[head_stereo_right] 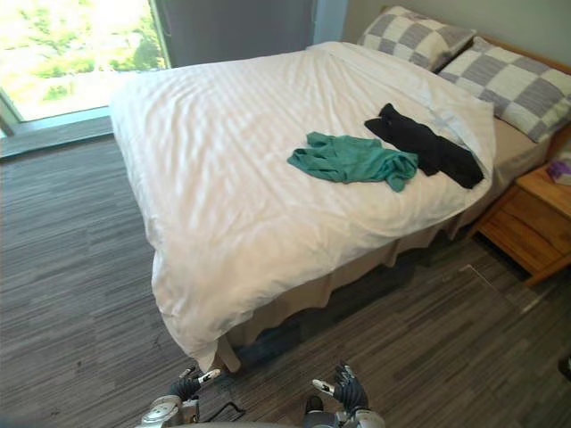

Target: Tidy the bed and pick cloth on bed and put in laundry

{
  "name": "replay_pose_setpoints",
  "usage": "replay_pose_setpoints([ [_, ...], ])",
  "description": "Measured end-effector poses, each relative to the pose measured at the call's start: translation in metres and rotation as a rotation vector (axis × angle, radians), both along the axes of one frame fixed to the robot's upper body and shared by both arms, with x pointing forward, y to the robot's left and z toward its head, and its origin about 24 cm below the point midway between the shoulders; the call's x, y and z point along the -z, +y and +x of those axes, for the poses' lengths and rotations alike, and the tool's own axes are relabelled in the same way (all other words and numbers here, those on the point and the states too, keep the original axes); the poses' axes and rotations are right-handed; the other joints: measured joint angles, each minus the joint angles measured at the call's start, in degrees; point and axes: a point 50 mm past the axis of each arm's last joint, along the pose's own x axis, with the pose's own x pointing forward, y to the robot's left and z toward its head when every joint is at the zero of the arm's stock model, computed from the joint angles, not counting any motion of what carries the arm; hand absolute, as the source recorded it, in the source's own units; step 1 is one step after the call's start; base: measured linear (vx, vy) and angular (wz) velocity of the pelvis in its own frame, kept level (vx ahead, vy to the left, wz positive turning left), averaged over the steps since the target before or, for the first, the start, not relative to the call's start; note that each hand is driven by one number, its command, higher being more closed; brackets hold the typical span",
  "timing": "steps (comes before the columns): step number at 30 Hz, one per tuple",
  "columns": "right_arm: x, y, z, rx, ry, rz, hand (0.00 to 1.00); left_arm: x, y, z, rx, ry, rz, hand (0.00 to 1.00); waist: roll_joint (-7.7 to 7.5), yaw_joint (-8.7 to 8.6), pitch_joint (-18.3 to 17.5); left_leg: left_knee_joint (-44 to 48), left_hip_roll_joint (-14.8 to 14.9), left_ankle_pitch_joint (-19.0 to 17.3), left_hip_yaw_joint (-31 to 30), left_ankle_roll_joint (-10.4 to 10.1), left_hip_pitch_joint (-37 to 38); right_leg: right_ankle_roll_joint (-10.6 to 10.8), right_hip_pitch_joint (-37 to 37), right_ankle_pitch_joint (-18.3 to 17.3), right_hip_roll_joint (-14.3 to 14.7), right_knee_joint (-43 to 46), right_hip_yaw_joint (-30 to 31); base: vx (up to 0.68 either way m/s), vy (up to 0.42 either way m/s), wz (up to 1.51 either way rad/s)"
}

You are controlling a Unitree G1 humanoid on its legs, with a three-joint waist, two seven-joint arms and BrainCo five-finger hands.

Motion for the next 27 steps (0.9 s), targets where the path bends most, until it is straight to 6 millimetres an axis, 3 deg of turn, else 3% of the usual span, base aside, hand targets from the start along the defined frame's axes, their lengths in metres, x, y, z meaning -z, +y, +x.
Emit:
replay_pose_setpoints([
  [1, 0.000, -0.001, 0.003, -0.024, 0.003, -0.007, 0.00, 0.000, 0.002, 0.001, 0.012, 0.001, 0.020, 0.00, -0.51, 0.07, 0.33, 0.35, 0.41, 0.30, 1.33, 0.30, 0.72, -0.64, 1.31, 2.02, 0.84, -2.98, -1.19, 0.03, -0.077, -0.68],
  [2, -0.001, -0.001, 0.004, -0.029, 0.005, -0.009, 0.00, 0.000, 0.003, 0.001, 0.019, 0.005, 0.027, 0.00, 0.14, 0.16, 0.88, 0.60, 0.45, 0.28, 1.64, 0.25, 0.87, -0.63, 1.79, 2.56, 1.08, -4.08, -1.13, 0.02, -0.070, -0.55],
  [6, -0.001, -0.006, 0.010, -0.045, 0.024, -0.027, 0.00, 0.001, 0.000, 0.000, 0.041, 0.031, 0.049, 0.00, 0.93, -1.42, 2.78, 1.77, 0.73, 0.28, 0.56, 0.27, 1.17, -0.56, 1.48, 2.61, 1.47, -4.32, 0.61, -0.01, -0.029, -0.24],
  [10, 0.000, -0.005, 0.010, -0.020, 0.036, -0.024, 0.00, 0.000, 0.002, 0.002, 0.013, 0.019, 0.064, 0.00, 0.80, -1.05, 3.66, 1.56, 1.45, -0.07, 2.45, -0.18, 2.86, -0.98, 1.08, 1.43, 2.30, -4.36, 1.67, -0.06, -0.036, -0.38],
  [13, 0.001, 0.001, 0.009, 0.023, 0.040, 0.005, 0.00, 0.000, 0.012, -0.003, -0.130, 0.027, 0.054, 0.00, -0.03, -1.06, 4.57, 2.42, 2.07, -0.65, 4.86, -0.54, 4.72, -1.07, 0.52, 1.42, 3.38, -4.35, 3.48, -0.02, -0.042, -0.84],
  [16, 0.002, 0.005, 0.008, 0.079, 0.044, 0.082, 0.00, 0.001, 0.026, -0.013, -0.277, 0.039, 0.056, 0.00, -1.54, -0.98, 4.55, 7.84, 1.48, -0.11, -1.01, 1.80, 3.56, -2.65, -1.59, 0.34, 3.88, -4.32, 8.11, 0.00, -0.092, -1.37],
  [17, 0.002, 0.005, 0.009, 0.081, 0.039, 0.106, 0.00, 0.002, 0.030, -0.019, -0.327, 0.047, 0.053, 0.00, -1.22, -0.45, 4.38, 10.32, 1.63, -0.08, -3.45, 4.86, 2.23, -3.84, -2.55, -2.24, 4.61, -4.29, 9.10, 0.00, -0.132, -1.83],
  [18, -0.001, -0.002, 0.013, 0.069, 0.020, 0.102, 0.00, 0.004, 0.027, -0.024, -0.357, 0.051, 0.039, 0.00, 0.73, 0.19, 4.42, 13.18, 3.64, -0.93, -7.08, 6.76, 1.42, -6.23, -5.76, -2.77, 6.13, 3.06, 8.22, 0.07, -0.134, -1.99],
  [19, 0.001, -0.004, 0.007, 0.072, 0.035, 0.102, 0.00, 0.003, 0.031, -0.027, -0.372, 0.038, 0.048, 0.00, -0.87, 0.22, 4.12, 16.42, 2.09, -1.34, -8.48, 6.80, 1.03, -7.11, -6.73, -3.88, 5.98, 9.07, 8.54, 0.17, -0.176, -1.81],
  [20, 0.002, -0.005, 0.002, 0.072, 0.044, 0.104, 0.00, 0.003, 0.032, -0.031, -0.378, 0.039, 0.050, 0.00, -0.64, 0.89, 3.58, 19.48, 2.05, -2.02, -10.39, 7.46, 0.85, -5.32, -6.04, -3.43, 6.71, 8.29, 11.06, 0.16, -0.086, -1.70],
  [22, 0.002, -0.007, 0.000, 0.097, 0.039, 0.109, 0.00, 0.005, 0.021, -0.035, -0.380, 0.042, 0.013, 0.00, 0.43, 0.37, 2.14, 18.56, 0.92, -6.21, -14.47, 7.12, 0.83, -4.78, -4.59, -2.96, 8.20, 3.44, 14.48, 0.03, 0.033, -1.57],
  [23, 0.002, -0.006, 0.000, 0.101, 0.039, 0.115, 0.00, 0.005, 0.019, -0.033, -0.362, 0.034, 0.007, 0.00, 0.60, 0.33, 1.93, 16.68, 0.37, -6.27, -14.15, 7.04, 0.86, -3.95, -4.23, -2.65, 8.27, 2.06, 14.97, -0.05, 0.066, -1.20],
  [24, 0.001, -0.010, 0.001, 0.099, 0.031, 0.106, 0.00, 0.005, 0.013, -0.029, -0.331, 0.022, -0.014, 0.00, 1.92, 0.26, 1.18, 11.06, 0.33, -5.43, -13.67, 7.63, 0.44, -1.35, -3.89, -3.26, 9.14, -0.40, 15.00, -0.05, 0.082, -0.93],
  [25, -0.002, -0.022, 0.002, 0.108, 0.015, 0.087, 0.00, 0.006, 0.001, -0.028, -0.324, 0.024, -0.052, 0.00, 5.98, 0.11, 0.18, 7.90, 3.94, -9.88, -13.36, 4.80, 0.76, -4.62, -7.18, -2.83, 11.50, 8.08, 12.45, 0.00, 0.097, -0.75],
  [26, -0.001, -0.021, 0.002, 0.125, 0.015, 0.094, 0.00, 0.005, 0.002, -0.023, -0.305, 0.009, -0.053, 0.00, 4.58, -0.53, 0.43, 7.59, 3.28, -10.59, -12.65, 1.33, 1.68, -4.56, -7.97, -5.04, 10.66, 12.54, 12.31, 0.07, 0.112, -0.67],
  [27, 0.001, -0.017, -0.004, 0.136, 0.025, 0.110, 0.00, 0.004, 0.003, -0.014, -0.291, -0.003, -0.056, 0.00, 3.70, 0.15, 0.46, 6.90, 2.59, -10.32, -11.08, 1.70, 3.36, -3.68, -7.29, -5.56, 10.75, 11.55, 13.06, 0.08, 0.089, -0.56],
])
